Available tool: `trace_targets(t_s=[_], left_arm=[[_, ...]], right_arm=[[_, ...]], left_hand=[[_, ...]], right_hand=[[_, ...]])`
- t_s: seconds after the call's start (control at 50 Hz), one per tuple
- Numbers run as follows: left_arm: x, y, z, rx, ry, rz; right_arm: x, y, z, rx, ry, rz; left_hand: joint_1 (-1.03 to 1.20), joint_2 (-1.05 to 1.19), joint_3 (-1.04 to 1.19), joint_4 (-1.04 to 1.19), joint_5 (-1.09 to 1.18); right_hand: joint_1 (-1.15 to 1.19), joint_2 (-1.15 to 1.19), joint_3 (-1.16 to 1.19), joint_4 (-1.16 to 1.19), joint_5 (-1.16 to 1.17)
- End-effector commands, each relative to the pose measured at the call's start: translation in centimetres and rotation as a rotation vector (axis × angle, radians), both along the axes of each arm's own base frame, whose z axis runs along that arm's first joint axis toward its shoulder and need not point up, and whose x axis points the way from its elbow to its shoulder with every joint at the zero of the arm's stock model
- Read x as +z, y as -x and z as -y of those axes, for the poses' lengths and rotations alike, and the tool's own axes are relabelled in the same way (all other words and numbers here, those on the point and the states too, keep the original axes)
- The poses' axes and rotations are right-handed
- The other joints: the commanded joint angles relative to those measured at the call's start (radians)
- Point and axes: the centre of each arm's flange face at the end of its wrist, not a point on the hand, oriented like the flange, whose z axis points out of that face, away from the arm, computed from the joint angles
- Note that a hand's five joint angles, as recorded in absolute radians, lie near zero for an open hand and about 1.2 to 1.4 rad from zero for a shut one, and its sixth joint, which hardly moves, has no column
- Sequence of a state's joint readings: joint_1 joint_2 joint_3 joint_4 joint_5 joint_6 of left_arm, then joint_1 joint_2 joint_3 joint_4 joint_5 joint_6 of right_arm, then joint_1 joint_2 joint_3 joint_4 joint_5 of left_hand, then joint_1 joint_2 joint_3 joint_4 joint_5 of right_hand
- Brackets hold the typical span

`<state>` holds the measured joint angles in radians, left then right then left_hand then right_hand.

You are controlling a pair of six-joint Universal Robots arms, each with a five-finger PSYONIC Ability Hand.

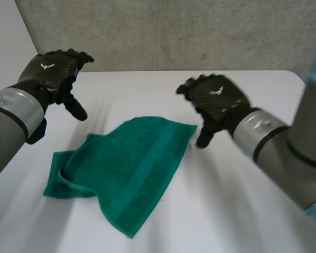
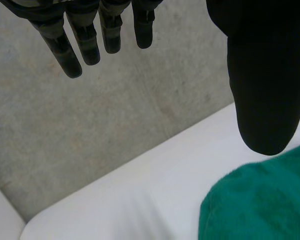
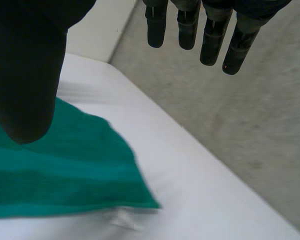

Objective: Fold the towel.

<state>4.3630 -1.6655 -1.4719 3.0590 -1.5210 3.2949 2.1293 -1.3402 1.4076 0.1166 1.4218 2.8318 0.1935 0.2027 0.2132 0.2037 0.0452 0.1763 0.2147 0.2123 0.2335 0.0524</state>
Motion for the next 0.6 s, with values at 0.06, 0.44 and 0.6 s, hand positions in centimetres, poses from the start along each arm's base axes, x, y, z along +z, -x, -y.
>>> trace_targets(t_s=[0.06,0.44,0.6], left_arm=[[-4.4,-5.5,2.1,0.174,-0.133,0.066],[-8.5,-10.3,2.6,0.245,-0.269,0.137],[-8.0,-10.2,2.3,0.239,-0.255,0.127]], right_arm=[[-3.2,-3.9,-1.2,0.082,-0.182,0.142],[-11.1,-12.6,-3.5,0.233,-0.397,0.193],[-15.1,-14.7,-2.5,0.223,-0.405,0.168]], left_hand=[[0.008,-0.001,-0.011,-0.002,-0.018],[-0.001,-0.01,-0.02,-0.011,-0.027],[-0.012,-0.021,-0.032,-0.022,-0.039]], right_hand=[[-0.002,-0.04,-0.038,-0.059,-0.052],[-0.002,-0.04,-0.038,-0.059,-0.052],[0.278,0.239,0.242,0.221,0.227]])
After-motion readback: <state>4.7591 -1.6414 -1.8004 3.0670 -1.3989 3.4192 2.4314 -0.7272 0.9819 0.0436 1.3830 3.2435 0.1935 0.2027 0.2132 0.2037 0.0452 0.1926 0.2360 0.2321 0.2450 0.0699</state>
